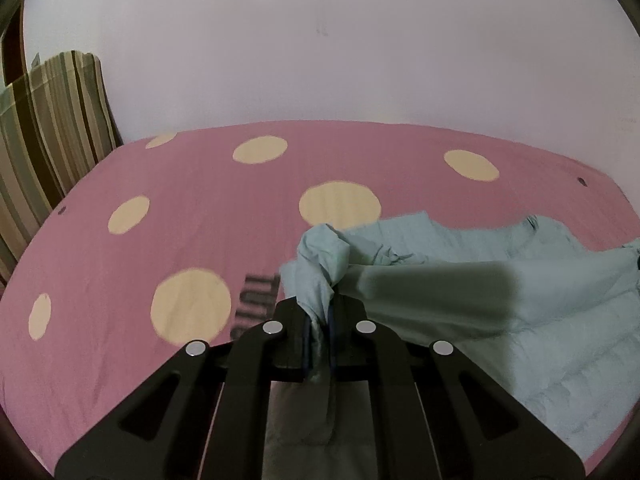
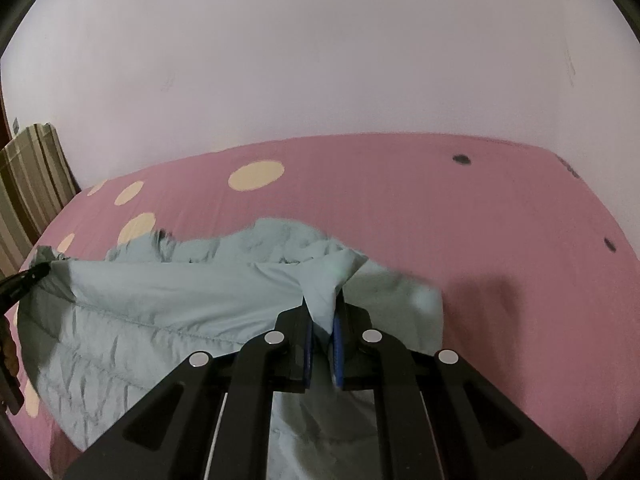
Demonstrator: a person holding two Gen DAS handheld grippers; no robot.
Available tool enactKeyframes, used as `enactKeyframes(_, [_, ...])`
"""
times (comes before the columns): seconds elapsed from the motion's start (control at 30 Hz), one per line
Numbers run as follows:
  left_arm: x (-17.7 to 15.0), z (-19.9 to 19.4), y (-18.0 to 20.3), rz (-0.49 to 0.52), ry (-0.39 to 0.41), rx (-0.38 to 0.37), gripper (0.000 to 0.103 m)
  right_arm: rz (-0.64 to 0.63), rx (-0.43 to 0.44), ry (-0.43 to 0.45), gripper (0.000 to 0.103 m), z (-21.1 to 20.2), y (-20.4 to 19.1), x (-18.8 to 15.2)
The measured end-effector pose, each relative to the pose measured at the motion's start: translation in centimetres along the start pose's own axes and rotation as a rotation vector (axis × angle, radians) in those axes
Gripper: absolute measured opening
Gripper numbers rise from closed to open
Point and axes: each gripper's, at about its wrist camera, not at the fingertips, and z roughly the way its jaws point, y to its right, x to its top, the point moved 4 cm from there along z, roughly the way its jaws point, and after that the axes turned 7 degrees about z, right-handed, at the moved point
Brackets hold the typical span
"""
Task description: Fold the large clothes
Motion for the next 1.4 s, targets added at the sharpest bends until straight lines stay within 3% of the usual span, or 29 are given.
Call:
enactKeyframes(0.3, [4.4, 7.0, 1.0, 0.003, -0.043, 0.073, 0.006, -0.009, -0.044, -0.009, 0.007, 6.5, -0.7, 3.7])
enactKeyframes(0.6, [3.2, 13.6, 2.7, 0.056, -0.120, 0.126, 0.006, -0.011, -0.079, -0.096, 0.007, 12.7, 0.1, 2.7])
enactKeyframes(0.8, [2.1, 15.9, 3.2, 0.059, -0.142, 0.136, 0.006, -0.007, -0.091, -0.158, 0.009, 15.5, 0.5, 1.6])
enactKeyframes(1.2, [1.0, 17.5, 3.1, 0.046, -0.137, 0.167, 0.006, 0.021, -0.067, -0.128, 0.014, 16.2, 0.5, 0.6])
enactKeyframes(1.27, [1.4, 17.0, 3.3, 0.063, -0.143, 0.186, 0.011, 0.028, -0.062, -0.127, 0.017, 16.0, 0.6, 1.0])
enactKeyframes(1.33, [1.9, 15.7, 2.6, 0.040, -0.128, 0.203, 0.035, 0.036, -0.067, -0.131, 0.029, 15.3, 0.7, 1.5])
enactKeyframes(1.4, [2.5, 13.6, 1.9, -0.001, -0.087, 0.204, 0.055, 0.054, -0.083, -0.107, 0.051, 13.8, 1.0, 2.0])
